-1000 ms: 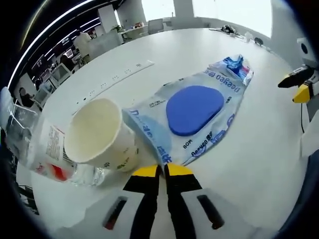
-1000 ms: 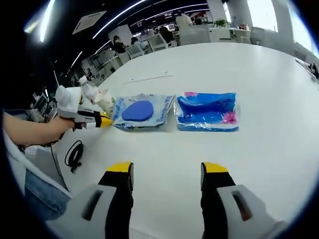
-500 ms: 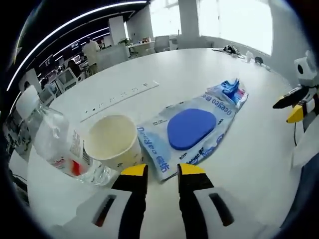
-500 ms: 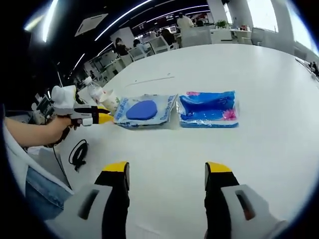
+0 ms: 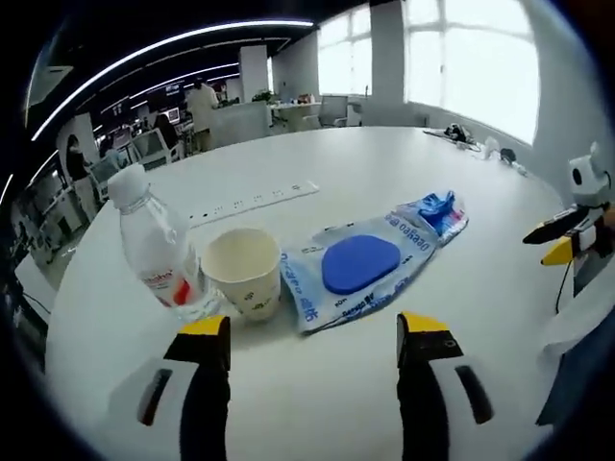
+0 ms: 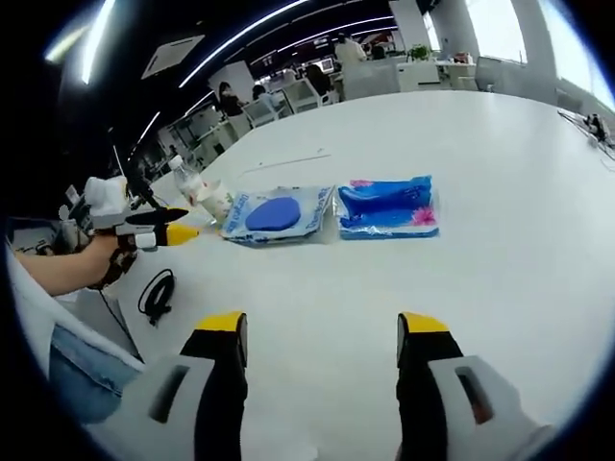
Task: Arrange the tabletop items into an orderly group along one side of the table until the central work area is clear of visible clutter.
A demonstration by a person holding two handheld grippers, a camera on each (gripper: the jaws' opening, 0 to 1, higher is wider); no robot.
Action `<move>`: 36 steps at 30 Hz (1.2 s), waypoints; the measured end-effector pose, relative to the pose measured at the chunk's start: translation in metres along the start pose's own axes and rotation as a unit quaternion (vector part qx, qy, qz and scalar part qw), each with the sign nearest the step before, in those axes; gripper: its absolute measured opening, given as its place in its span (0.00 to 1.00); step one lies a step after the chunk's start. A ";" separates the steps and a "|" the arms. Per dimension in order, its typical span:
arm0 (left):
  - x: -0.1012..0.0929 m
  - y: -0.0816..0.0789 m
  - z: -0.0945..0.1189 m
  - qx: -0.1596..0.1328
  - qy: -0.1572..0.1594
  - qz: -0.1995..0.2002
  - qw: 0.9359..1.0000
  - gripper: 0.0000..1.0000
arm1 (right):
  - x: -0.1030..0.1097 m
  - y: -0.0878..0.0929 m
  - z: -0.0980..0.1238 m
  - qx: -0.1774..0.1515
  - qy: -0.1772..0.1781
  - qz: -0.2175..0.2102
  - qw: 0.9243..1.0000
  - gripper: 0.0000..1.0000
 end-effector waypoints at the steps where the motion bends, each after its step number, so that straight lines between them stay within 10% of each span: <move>1: 0.000 0.002 0.005 0.000 -0.003 0.003 1.000 0.73 | -0.001 0.003 0.003 0.002 0.000 0.002 1.000 0.63; 19: 0.003 0.037 0.071 -0.004 -0.057 0.049 0.997 0.91 | 0.004 0.012 0.031 0.000 -0.029 -0.002 1.000 0.63; 36: 0.003 0.060 0.089 0.014 -0.090 0.079 0.993 0.93 | 0.004 0.026 0.038 0.007 -0.040 -0.012 0.999 0.59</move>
Point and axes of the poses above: the point that each gripper's makers call its tool centre point, and the gripper's own axes: z roughly backward along the fingers, x roughly to its left, y roughly out of its underside, the point moved 3 cm from there along z, roughly backward along the fingers, and after that the axes turned 5 degrees about y, right-handed, at the moved point
